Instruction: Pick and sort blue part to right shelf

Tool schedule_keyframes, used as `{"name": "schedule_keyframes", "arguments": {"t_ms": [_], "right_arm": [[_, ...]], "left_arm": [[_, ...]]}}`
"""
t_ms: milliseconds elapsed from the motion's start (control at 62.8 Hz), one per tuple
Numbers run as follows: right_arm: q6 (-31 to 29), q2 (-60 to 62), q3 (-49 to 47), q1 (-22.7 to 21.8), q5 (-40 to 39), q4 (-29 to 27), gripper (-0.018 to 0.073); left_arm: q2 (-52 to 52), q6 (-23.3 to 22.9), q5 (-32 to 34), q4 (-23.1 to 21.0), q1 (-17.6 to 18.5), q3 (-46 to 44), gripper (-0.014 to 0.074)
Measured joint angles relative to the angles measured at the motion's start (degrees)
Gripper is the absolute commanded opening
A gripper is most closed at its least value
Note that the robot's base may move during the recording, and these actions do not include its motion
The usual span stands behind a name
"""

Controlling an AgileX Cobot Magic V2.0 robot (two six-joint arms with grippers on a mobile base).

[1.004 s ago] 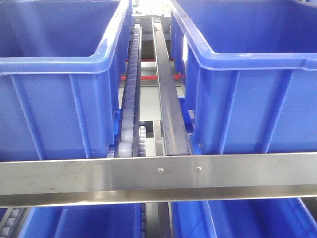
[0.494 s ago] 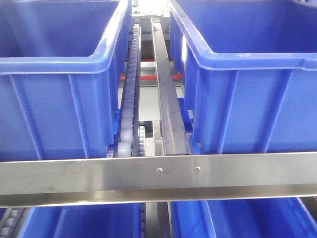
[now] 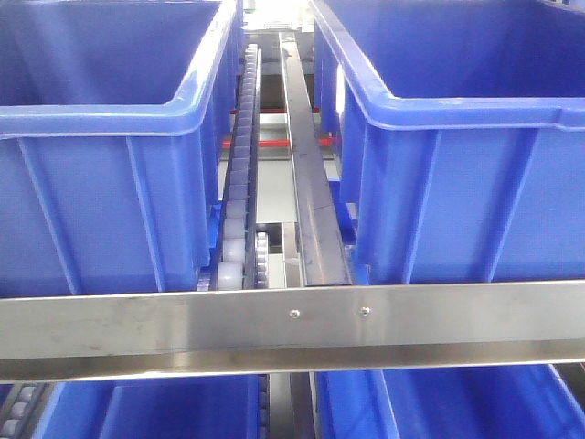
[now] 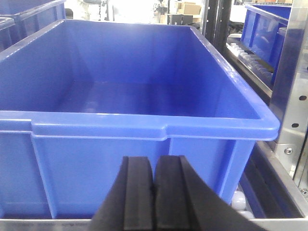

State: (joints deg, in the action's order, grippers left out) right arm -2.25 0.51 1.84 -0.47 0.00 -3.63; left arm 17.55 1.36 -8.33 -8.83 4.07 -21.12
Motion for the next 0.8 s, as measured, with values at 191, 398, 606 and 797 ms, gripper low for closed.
{"name": "schedule_keyframes", "arguments": {"t_ms": [191, 398, 606, 797], "right_arm": [[0.0, 0.0, 0.0, 0.0, 0.0, 0.0, 0.0053], [-0.09, 0.0, 0.0, 0.0, 0.0, 0.0, 0.0053], [-0.09, 0.0, 0.0, 0.0, 0.0, 0.0, 0.0053], [-0.09, 0.0, 0.0, 0.0, 0.0, 0.0, 0.0053]], "left_arm": [[-2.1, 0.0, 0.23, 1.82, 0.0, 3.27, 0.0124], [-11.68, 0.0, 0.32, 5.98, 0.0, 12.56, 0.0124], [-14.71, -1.36, 2.4, 6.5, 0.0, 18.67, 0.0124], [-14.94, -1.36, 9.39, 6.62, 0.0, 21.62, 0.0124]]}}
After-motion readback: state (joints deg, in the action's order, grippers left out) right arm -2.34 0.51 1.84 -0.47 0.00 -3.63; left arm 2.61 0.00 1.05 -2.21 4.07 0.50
